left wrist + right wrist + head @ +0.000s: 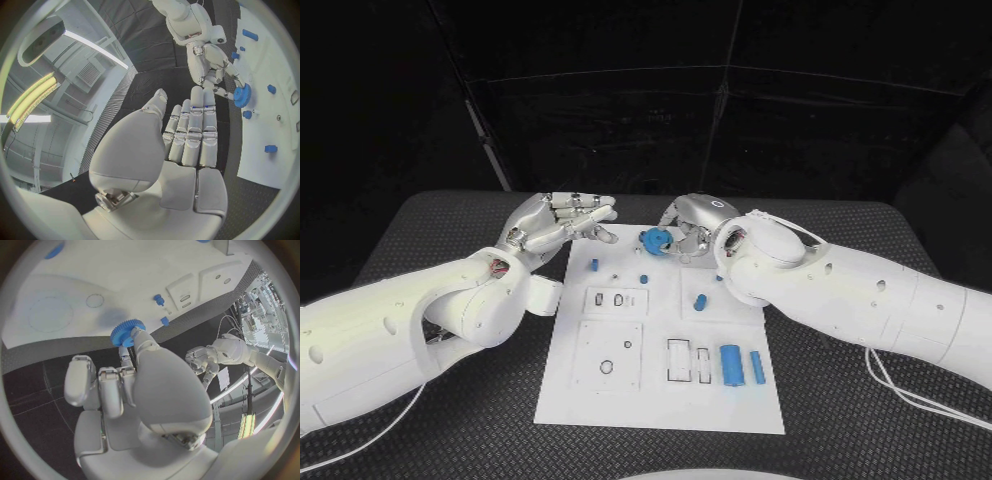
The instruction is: Assemble the parts on the task board
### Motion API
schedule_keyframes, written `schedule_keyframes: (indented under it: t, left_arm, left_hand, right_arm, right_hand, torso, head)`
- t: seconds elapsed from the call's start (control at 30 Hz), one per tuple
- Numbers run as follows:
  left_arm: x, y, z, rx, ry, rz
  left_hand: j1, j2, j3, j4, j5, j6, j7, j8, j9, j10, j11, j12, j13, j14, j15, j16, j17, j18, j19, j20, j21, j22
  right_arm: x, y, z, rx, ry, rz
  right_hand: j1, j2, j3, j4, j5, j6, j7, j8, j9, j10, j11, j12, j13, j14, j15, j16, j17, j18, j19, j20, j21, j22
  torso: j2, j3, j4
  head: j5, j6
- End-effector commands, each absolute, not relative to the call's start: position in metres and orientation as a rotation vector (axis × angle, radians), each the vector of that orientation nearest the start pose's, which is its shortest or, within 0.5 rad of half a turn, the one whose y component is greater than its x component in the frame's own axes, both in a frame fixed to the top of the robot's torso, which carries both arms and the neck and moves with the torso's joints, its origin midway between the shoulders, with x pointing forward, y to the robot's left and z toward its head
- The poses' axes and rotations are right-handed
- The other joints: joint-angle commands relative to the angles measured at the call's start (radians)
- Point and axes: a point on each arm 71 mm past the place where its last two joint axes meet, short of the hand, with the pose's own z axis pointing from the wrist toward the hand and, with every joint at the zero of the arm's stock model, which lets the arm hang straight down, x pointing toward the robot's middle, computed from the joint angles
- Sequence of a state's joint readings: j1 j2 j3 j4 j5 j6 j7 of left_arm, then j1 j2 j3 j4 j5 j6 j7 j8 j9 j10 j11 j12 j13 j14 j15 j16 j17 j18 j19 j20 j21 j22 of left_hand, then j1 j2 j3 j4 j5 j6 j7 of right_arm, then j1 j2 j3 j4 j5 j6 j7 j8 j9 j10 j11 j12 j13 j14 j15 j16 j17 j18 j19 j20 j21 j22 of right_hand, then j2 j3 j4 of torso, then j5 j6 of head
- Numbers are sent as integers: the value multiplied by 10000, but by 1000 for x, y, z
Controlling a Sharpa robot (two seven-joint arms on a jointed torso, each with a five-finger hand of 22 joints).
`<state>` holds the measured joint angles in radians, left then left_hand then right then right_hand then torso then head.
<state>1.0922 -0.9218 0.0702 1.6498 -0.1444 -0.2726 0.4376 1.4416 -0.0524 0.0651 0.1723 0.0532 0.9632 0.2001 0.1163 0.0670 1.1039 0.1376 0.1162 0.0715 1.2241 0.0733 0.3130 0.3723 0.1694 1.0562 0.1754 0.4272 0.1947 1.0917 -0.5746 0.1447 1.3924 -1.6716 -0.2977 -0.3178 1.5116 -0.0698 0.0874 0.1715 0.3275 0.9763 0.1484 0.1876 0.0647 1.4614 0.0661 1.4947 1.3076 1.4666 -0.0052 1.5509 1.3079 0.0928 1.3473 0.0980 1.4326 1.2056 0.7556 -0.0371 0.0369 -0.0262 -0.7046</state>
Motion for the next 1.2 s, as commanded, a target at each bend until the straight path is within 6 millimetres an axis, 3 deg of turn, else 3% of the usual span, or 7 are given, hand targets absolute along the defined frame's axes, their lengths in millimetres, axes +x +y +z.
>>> schedule_keyframes:
  t: [0.03, 0.57, 1.03, 1.1, 1.2]
  left_arm:
    - [459, 206, -169, -9631, 14025, -16757]
    - [460, 205, -170, -9640, 14068, -16773]
    - [460, 204, -170, -9644, 14084, -16779]
    - [460, 204, -170, -9644, 14086, -16779]
    - [460, 204, -170, -9644, 14090, -16783]
  left_hand:
    - [23, 82, 9, -44, -38, 10, 53, -34, -12, -13, 28, -69, -2, -70, -12, -57, 9, 106, -73, 8, -61, -14]
    - [32, 89, 5, -54, -38, 8, 54, -45, -11, -19, 30, -80, -2, -72, -10, -67, 23, 107, -76, 11, -64, -16]
    - [47, 99, 8, -67, -38, 7, 53, -52, -11, -22, 30, -86, -2, -74, -10, -75, 32, 108, -77, 12, -65, -17]
    - [47, 99, 8, -67, -38, 7, 53, -52, -11, -22, 30, -86, -2, -74, -10, -75, 32, 108, -77, 12, -65, -17]
    - [47, 99, 8, -67, -38, 7, 53, -52, -11, -22, 30, -86, -2, -74, -10, -75, 32, 108, -77, 12, -65, -17]
  right_arm:
    - [511, -105, -178, -1287, 15780, 5668]
    - [513, -80, -190, -1714, 16159, 5812]
    - [510, -74, -204, -2064, 16563, 5685]
    - [511, -74, -204, -2052, 16559, 5672]
    - [511, -74, -204, -1997, 16517, 5663]
  right_hand:
    - [-99, 37, 76, 3, 22, 49, -4, 22, 10, 497, -35, 38, 1645, 937, -45, 45, 2115, -202, 73, 26, 57, 8]
    - [-207, -1, 190, -4, -129, 79, -6, -49, 7, 484, -38, 22, 1632, 934, -43, 41, 2100, -205, 80, 26, 66, 27]
    - [-338, -89, 269, -22, -298, 71, 8, -141, 2, 469, -26, 4, 1615, 934, -35, 41, 2099, -207, 80, 32, 69, 37]
    - [-420, -142, 275, -16, -396, -6, 33, -213, -7, 448, -6, -20, 1586, 933, -18, 39, 2093, -209, 82, 42, 71, 45]
    - [-623, -240, 241, 20, -926, -407, 128, -474, -27, 395, 76, -80, 1513, 932, 53, 39, 2092, -213, 79, 88, 71, 49]
  torso:
    - [7, -1, 3]
    - [1, 14, -24]
    - [0, 13, -26]
    - [3, 15, -28]
    - [-2, 13, -28]
  head:
    - [12, -19]
    - [82, -87]
    - [116, -145]
    - [120, -156]
    - [120, -146]
